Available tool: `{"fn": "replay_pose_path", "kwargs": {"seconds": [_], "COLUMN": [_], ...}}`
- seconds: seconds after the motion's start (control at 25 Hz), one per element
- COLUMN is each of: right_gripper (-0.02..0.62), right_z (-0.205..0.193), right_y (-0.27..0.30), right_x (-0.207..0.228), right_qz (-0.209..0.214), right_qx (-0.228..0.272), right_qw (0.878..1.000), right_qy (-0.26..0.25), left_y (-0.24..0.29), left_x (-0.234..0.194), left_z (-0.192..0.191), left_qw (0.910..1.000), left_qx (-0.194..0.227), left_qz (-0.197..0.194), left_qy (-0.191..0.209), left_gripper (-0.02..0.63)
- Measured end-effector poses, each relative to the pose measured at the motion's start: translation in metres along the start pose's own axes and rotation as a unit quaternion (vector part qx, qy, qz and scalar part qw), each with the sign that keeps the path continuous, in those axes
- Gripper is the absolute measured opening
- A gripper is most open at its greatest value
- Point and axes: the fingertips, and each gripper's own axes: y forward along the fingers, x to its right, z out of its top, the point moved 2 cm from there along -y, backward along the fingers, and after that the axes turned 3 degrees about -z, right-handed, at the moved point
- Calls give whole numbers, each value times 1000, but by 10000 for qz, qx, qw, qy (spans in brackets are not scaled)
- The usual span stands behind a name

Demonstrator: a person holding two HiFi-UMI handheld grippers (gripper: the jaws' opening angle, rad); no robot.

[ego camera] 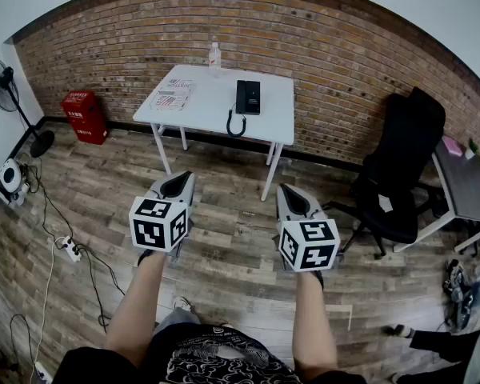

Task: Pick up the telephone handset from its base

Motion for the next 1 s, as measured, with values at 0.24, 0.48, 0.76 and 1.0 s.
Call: {"fn": "replay_pose_path", "kwargs": {"seconds": [0.24, 0.48, 0.76, 1.0], "right_gripper": [-2, -2, -2, -2], "right_z": [-4, -4, -4, 10], "right_y": [-1, 16, 64, 127], "right_x": [-3, -1, 9, 22], "right_qz": [70, 90, -3, -157], "right_qx": [6, 16, -56, -173], "right_qw": [10000, 9999, 9999, 9997], "right_qy": [-47, -53, -91, -66], "left_y": [3, 21, 70, 128], "left_x": [2, -7, -41, -81], "left_z": [-4, -6, -3, 13], "left_qw": [10000, 9997, 9991, 9981], "left_qx": [-38, -61, -32, -69], "left_qz": [-43, -177, -319, -504], "left_qy": [-73, -171, -286, -342], "left_gripper": [8, 8, 8, 37]}}
